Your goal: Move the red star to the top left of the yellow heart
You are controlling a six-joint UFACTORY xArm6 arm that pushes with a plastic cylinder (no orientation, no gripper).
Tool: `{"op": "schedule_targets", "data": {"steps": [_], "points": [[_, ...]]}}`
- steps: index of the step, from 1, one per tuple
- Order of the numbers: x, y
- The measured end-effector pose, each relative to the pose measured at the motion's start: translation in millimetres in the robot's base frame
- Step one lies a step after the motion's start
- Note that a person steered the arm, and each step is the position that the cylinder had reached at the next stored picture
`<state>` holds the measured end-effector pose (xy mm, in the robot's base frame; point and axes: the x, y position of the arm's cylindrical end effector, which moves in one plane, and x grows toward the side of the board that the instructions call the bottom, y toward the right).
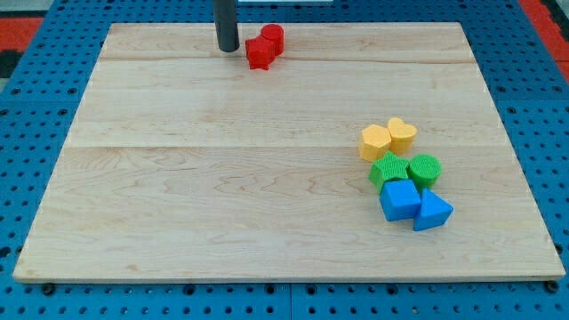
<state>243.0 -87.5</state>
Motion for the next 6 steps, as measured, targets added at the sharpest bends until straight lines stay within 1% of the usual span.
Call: {"op": "schedule_targets", "data": {"steps": [1,2,4,5,6], "points": [[0,9],[14,38],[55,75],[69,131],[95,155]]}}
